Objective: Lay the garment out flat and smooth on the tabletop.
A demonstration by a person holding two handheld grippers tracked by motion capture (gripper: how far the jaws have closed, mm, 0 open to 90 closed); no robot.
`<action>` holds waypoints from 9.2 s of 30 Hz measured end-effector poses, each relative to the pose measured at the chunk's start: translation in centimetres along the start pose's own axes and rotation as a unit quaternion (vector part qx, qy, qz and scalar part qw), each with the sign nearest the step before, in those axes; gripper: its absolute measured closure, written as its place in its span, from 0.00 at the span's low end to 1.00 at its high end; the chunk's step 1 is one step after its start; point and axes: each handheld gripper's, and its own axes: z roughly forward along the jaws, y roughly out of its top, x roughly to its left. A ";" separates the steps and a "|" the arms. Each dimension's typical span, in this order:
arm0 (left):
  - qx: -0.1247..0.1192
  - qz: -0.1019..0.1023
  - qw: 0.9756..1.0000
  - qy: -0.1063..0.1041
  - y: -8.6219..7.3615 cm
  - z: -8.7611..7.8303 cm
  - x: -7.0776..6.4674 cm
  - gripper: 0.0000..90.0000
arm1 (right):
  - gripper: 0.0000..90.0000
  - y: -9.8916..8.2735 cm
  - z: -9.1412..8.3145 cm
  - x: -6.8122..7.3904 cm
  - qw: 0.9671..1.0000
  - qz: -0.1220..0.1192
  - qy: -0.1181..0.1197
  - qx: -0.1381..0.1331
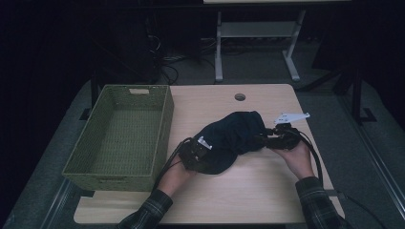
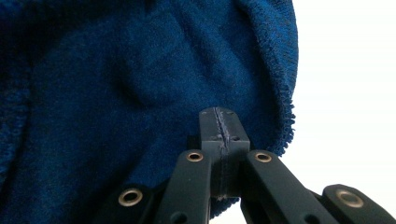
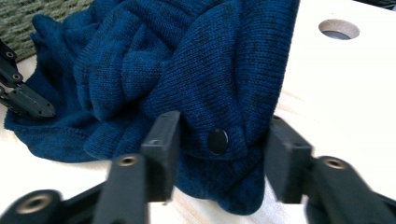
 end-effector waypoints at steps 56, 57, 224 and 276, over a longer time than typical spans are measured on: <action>-0.004 -0.011 1.000 -0.008 0.0 0.1 0.0 1.00 | 0.89 8.3 2.0 -6.6 0.994 -0.005 -0.111 0.022; -0.002 -0.008 1.000 -0.006 0.0 0.0 0.0 1.00 | 0.89 8.3 2.3 -6.8 0.993 -0.003 -0.112 0.025; 0.015 -0.013 0.999 0.025 7.3 3.0 3.6 1.00 | 1.00 -4.3 2.3 5.5 0.991 -0.038 0.003 0.132; -0.046 -0.047 0.998 0.001 5.0 2.5 4.7 1.00 | 1.00 -2.9 4.0 -0.1 0.995 0.009 -0.032 0.091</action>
